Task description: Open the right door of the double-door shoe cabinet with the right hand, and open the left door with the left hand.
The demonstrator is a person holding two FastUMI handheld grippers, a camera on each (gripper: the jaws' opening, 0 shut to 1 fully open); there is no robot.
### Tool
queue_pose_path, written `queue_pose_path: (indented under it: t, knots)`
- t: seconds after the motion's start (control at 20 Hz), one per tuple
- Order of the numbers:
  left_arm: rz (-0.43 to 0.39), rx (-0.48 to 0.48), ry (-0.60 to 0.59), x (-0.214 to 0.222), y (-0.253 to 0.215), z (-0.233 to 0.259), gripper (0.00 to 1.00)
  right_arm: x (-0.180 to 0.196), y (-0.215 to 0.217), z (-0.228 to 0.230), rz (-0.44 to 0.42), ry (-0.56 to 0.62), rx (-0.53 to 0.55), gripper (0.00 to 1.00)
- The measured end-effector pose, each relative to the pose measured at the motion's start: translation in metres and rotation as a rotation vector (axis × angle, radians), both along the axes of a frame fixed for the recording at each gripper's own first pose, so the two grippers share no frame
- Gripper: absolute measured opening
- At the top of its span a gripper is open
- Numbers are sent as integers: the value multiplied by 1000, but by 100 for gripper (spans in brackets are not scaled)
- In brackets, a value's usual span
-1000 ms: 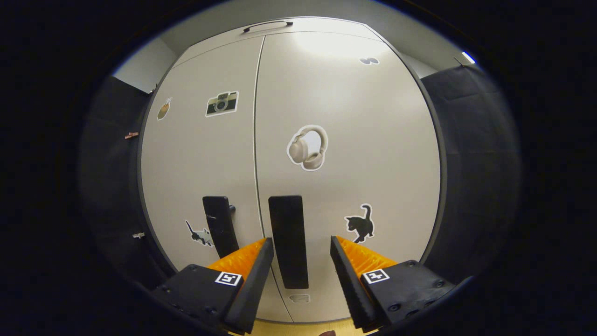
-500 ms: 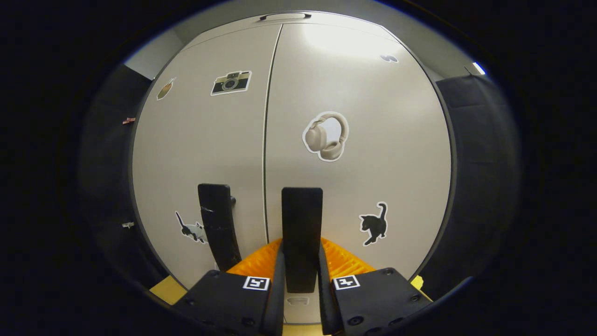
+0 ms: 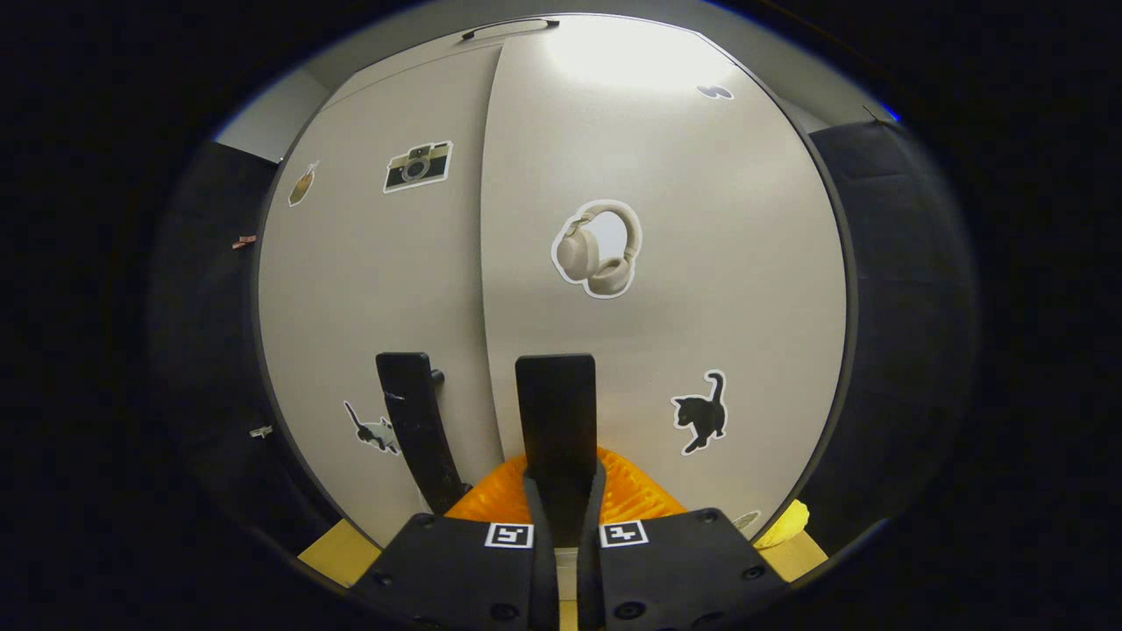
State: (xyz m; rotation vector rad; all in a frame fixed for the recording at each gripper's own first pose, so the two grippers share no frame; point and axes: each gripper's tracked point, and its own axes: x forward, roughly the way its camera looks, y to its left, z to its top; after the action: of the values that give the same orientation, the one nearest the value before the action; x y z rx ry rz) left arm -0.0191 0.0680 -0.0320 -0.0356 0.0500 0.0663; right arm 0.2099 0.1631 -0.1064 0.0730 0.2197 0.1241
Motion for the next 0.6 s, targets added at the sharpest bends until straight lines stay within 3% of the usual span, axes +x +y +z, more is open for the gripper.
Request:
queue_pose_path:
  t: [0.25, 0.6]
  knots:
    - [26, 3, 4, -18, 0, -1, 95, -15, -10, 8, 42, -34, 69, 10]
    - [43, 10, -1, -35, -13, 3, 95, -29, -19, 12, 98, -19, 69, 10]
